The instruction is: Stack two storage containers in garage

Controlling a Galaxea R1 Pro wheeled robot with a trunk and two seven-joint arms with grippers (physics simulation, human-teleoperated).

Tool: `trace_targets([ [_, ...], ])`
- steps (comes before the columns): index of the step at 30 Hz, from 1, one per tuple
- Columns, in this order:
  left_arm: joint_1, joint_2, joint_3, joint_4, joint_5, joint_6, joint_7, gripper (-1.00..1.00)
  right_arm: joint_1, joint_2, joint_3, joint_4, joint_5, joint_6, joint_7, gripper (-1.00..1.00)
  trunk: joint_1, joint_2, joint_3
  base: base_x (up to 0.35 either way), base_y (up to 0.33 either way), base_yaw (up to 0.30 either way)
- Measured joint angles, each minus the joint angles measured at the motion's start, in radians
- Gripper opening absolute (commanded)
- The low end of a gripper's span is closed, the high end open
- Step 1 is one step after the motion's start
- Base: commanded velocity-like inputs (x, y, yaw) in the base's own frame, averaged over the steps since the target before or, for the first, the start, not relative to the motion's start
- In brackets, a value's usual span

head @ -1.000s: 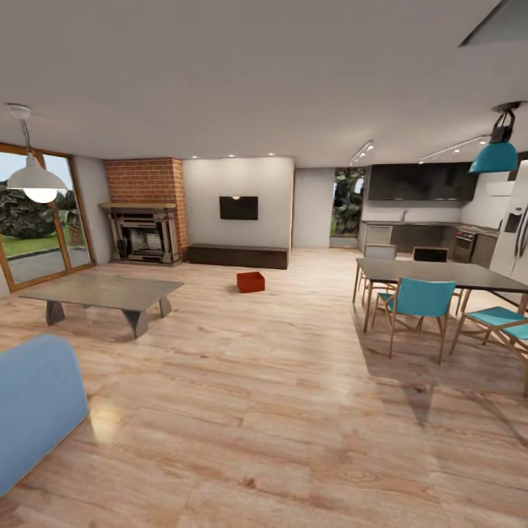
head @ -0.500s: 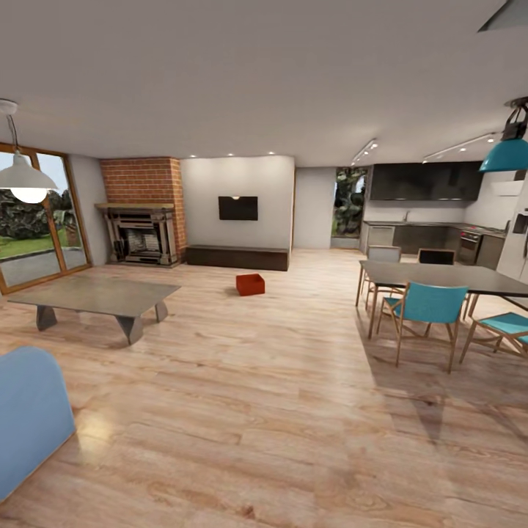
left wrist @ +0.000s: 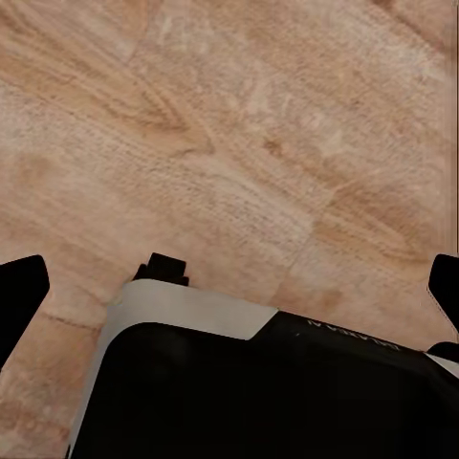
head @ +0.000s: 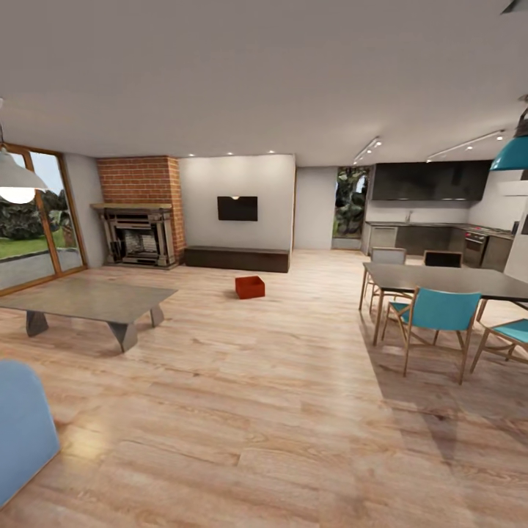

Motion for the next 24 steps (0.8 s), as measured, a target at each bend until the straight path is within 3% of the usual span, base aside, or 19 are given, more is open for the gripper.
trace_targets([
  [9,0.000,0.006,0.002,0.000,0.006,-0.001,0.000,1.00,0.000,-0.003,-0.034,-0.001,-0.007,0.001,-0.003,1.00,0.000,0.000,0.000,0.324,0.000,0.000],
  [15,0.000,0.007,0.004,0.000,0.007,-0.001,0.000,1.00,0.000,-0.004,-0.097,-0.001,-0.007,0.001,-0.004,1.00,0.000,0.000,0.000,0.324,0.000,0.000],
  [18,0.000,0.008,0.004,0.000,0.008,-0.001,0.000,1.00,0.000,-0.014,-0.153,-0.003,-0.006,0.001,-0.004,1.00,0.000,0.000,0.000,0.324,0.000,0.000],
  [24,0.000,0.006,0.002,0.000,0.004,0.000,0.000,1.00,0.000,-0.016,-0.158,-0.005,-0.003,0.001,-0.002,1.00,0.000,0.000,0.000,0.324,0.000,0.000],
])
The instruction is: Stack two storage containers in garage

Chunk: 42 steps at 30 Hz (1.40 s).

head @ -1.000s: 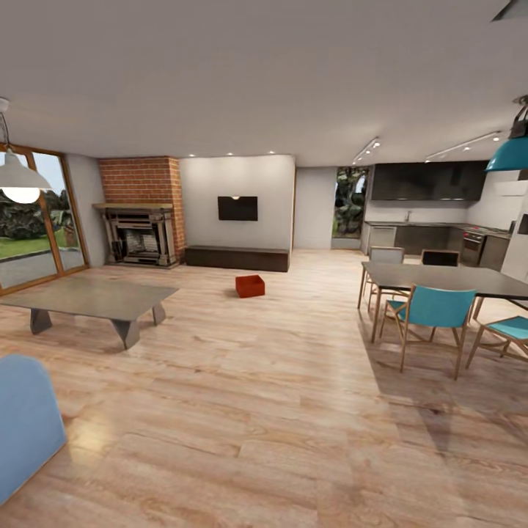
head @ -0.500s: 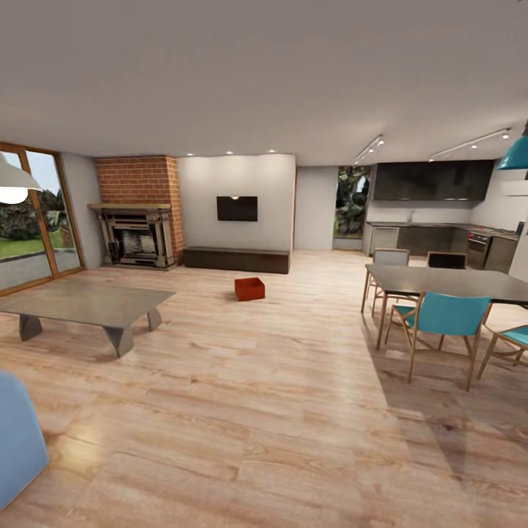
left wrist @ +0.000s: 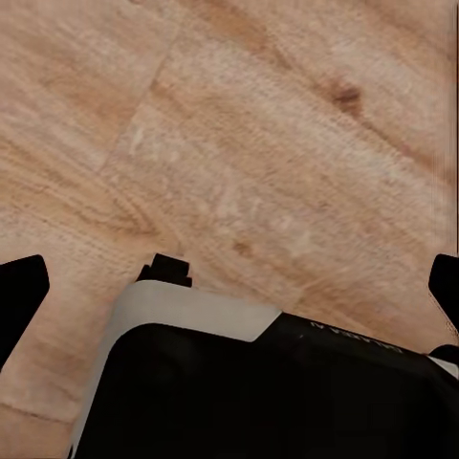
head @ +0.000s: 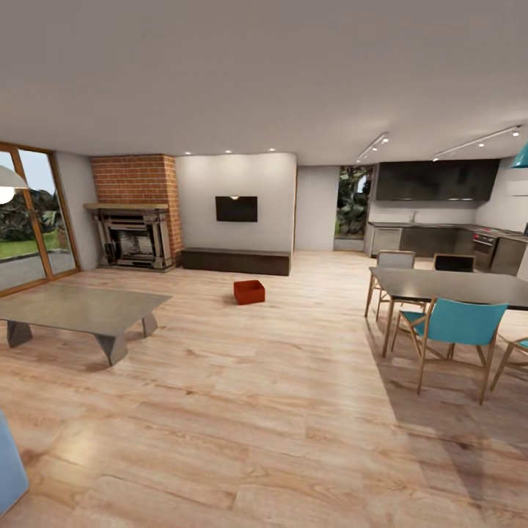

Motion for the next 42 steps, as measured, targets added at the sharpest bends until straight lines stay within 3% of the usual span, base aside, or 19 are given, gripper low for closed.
trace_targets([
  [12,0.000,-0.006,-0.002,0.001,-0.028,0.002,-0.003,1.00,0.000,0.007,0.017,0.000,0.057,0.002,0.004,1.00,0.000,0.000,0.000,0.324,0.000,0.000],
  [42,0.000,-0.006,-0.002,0.001,-0.029,0.002,-0.003,1.00,0.000,0.010,0.018,0.001,0.059,0.004,0.005,1.00,0.000,0.000,0.000,0.324,0.000,0.000],
])
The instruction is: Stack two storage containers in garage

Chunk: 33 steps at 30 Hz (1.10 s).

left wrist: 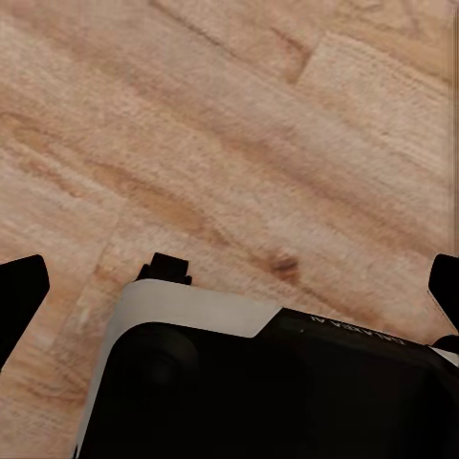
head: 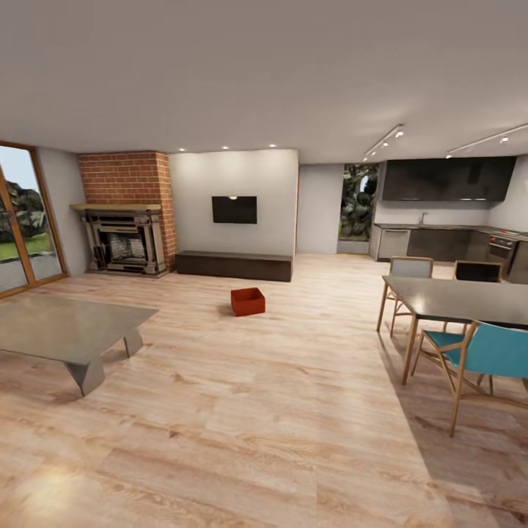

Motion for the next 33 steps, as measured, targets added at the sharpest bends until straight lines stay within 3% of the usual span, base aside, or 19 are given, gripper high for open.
trace_targets([
  [33,0.000,0.005,0.000,0.000,0.002,0.000,0.000,1.00,0.000,0.006,0.000,0.001,0.000,-0.001,0.000,1.00,0.000,0.000,0.000,0.324,0.000,0.000],
])
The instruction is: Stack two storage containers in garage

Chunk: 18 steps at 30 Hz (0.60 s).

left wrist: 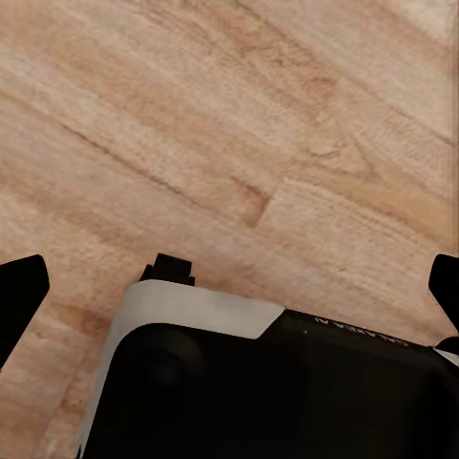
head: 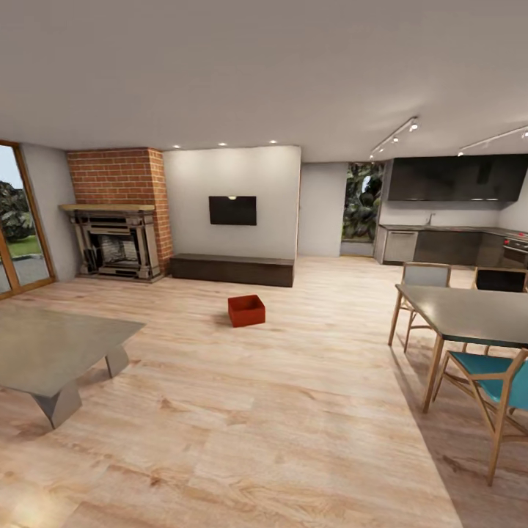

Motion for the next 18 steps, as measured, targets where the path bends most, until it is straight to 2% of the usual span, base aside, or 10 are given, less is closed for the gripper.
trace_targets([
  [18,0.000,0.000,0.000,0.000,0.000,-0.001,0.000,1.00,0.000,-0.002,0.000,0.000,-0.001,0.000,-0.001,1.00,0.000,0.000,0.000,0.324,0.000,0.000],
])
